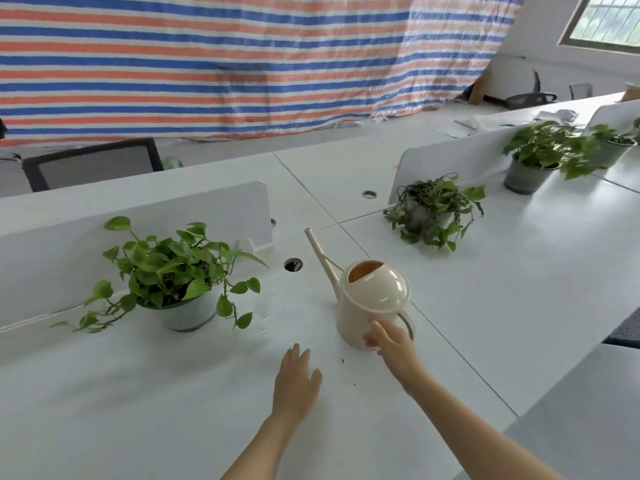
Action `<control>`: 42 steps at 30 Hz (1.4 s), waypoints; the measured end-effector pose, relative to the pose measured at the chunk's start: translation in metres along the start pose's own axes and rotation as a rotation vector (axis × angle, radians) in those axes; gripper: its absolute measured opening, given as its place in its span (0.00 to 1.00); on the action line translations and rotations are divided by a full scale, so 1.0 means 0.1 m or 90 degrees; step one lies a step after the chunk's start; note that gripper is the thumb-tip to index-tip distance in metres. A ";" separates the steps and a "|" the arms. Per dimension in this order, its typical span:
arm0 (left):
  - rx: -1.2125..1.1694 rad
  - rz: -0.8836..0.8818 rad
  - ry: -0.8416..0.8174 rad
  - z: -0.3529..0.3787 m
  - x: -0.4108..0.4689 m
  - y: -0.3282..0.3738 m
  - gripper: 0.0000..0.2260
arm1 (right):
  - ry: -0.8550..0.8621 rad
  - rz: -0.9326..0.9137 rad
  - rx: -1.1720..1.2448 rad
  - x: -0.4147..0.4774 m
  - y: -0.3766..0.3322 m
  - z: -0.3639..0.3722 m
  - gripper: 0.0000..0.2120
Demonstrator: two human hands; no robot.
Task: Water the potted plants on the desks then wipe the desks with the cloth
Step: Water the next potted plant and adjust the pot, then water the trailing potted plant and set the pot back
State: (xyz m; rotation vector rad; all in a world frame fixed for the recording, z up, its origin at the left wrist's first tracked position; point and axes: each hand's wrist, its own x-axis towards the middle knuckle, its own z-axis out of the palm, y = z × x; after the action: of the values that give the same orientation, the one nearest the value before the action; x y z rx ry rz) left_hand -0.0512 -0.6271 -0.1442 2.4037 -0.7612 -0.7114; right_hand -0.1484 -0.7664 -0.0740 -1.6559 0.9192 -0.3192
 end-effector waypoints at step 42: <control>-0.021 -0.123 -0.150 0.64 0.06 0.84 0.28 | -0.309 0.177 -0.129 0.93 0.17 -0.92 0.05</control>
State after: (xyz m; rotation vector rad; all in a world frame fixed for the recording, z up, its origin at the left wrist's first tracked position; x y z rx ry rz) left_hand -0.1169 -0.7103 -0.1416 2.4117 -0.6053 -1.0912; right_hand -0.1538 -0.8979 -0.0854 -1.6563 0.8110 0.3638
